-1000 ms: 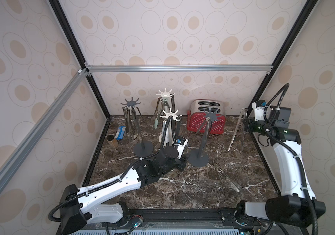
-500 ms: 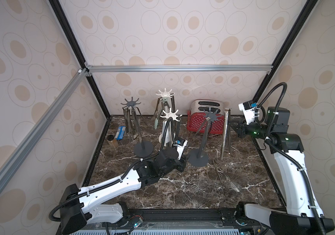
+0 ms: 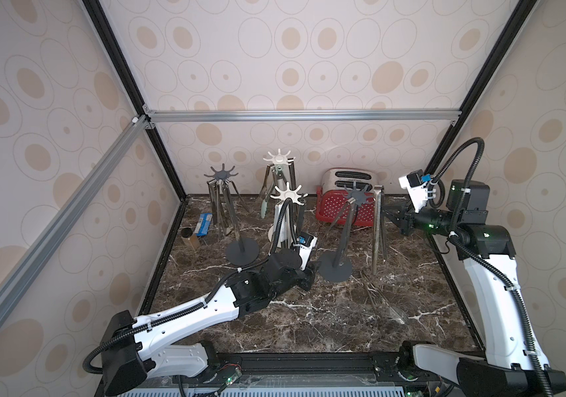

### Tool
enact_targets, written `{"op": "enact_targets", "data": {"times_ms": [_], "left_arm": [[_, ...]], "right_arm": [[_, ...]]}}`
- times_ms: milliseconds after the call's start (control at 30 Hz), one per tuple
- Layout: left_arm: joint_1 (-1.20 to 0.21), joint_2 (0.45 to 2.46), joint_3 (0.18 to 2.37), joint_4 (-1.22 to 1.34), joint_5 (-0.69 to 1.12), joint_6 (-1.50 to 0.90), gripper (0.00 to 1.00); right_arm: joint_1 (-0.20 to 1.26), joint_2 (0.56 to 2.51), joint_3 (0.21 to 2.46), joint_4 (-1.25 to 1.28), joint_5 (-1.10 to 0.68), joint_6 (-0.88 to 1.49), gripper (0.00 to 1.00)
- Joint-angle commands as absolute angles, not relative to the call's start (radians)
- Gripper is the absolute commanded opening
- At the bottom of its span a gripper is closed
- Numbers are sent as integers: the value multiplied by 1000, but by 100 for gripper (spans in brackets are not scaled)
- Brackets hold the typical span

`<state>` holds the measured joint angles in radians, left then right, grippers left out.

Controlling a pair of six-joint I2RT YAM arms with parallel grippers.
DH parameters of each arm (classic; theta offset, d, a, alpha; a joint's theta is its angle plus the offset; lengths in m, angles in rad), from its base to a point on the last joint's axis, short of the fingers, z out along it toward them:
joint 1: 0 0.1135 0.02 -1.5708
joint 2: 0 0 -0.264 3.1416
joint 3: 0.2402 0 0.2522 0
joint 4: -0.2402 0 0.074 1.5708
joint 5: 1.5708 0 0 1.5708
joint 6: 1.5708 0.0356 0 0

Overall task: Hang food tongs on kitchen utensil racks
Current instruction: Hang the food tongs on the rack.

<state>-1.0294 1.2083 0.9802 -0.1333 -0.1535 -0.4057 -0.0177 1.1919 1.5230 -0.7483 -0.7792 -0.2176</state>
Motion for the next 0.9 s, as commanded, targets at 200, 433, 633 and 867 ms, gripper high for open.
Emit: {"op": "enact_targets", "data": {"times_ms": [200, 433, 633, 867], "left_arm": [[-1029, 1207, 999, -115, -150, -428, 37], [-1030, 1205, 994, -111, -146, -433, 37], [-1030, 1202, 988, -104, -143, -440, 37], [-1032, 1197, 985, -101, -140, -443, 37]], "right_arm": [[42, 1203, 1543, -802, -718, -274, 0], [62, 1203, 1511, -799, -667, -273, 0], [96, 1201, 1470, -792, -630, -274, 0], [111, 1173, 1396, -767, -597, -259, 0]]}}
